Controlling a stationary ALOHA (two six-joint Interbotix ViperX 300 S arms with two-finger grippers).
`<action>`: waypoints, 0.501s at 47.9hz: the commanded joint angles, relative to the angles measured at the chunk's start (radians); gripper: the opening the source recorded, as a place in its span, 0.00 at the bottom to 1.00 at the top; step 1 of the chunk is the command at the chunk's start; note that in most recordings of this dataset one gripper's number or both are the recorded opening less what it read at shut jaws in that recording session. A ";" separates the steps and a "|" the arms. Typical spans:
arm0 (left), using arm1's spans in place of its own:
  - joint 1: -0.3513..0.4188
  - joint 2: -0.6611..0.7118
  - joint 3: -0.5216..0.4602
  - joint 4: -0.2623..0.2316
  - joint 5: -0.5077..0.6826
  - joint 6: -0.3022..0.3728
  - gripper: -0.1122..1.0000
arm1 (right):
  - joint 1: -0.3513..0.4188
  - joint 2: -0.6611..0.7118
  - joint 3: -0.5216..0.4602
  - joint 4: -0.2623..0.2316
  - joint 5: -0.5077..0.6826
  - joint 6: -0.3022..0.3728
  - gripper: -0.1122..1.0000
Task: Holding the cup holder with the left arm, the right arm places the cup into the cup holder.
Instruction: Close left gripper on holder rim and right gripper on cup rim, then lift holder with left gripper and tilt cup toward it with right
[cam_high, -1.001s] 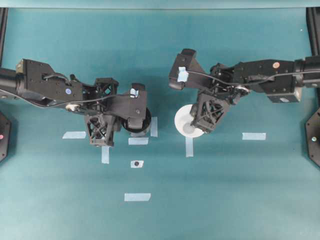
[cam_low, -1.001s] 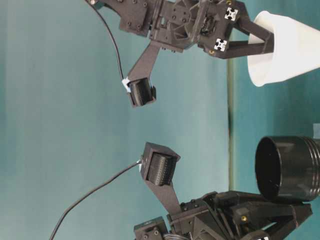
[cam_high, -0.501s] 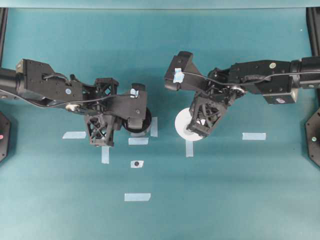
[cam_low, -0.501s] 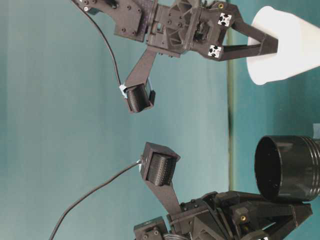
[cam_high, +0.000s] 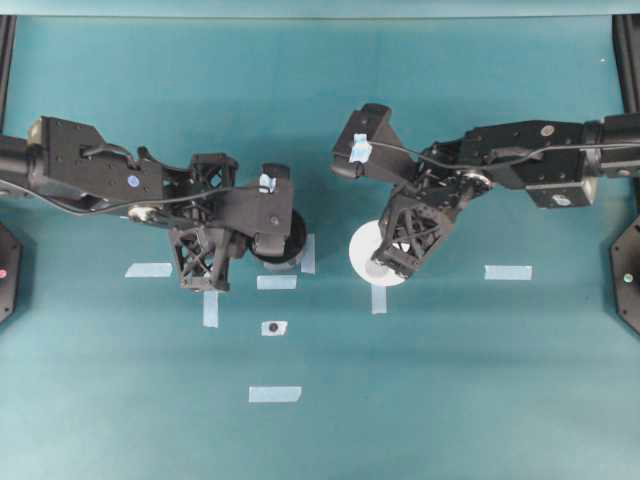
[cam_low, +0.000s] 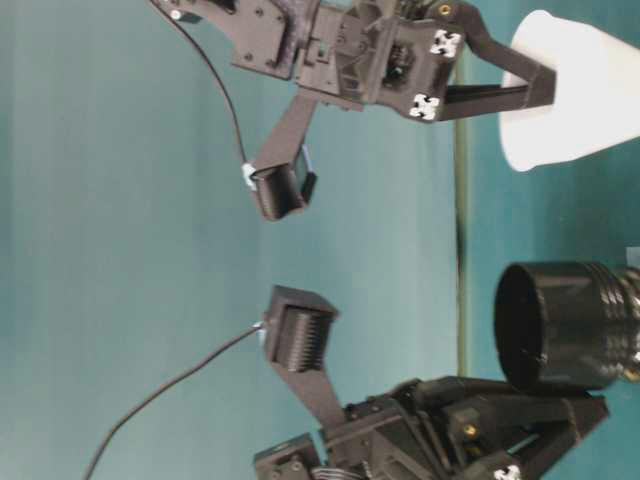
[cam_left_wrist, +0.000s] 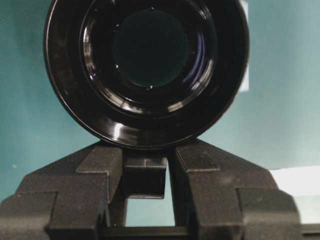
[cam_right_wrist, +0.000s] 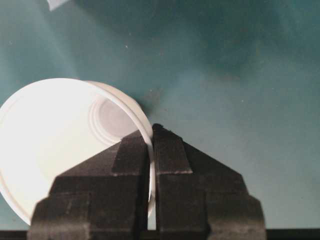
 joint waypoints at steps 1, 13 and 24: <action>-0.006 -0.044 -0.021 0.005 -0.017 -0.002 0.32 | -0.006 -0.103 -0.008 0.003 -0.002 0.018 0.13; -0.015 -0.055 -0.023 0.005 -0.012 -0.002 0.32 | -0.018 -0.190 -0.011 0.003 0.006 0.043 0.13; -0.025 -0.051 -0.051 0.005 -0.005 -0.002 0.32 | -0.023 -0.265 -0.012 0.003 0.006 0.060 0.13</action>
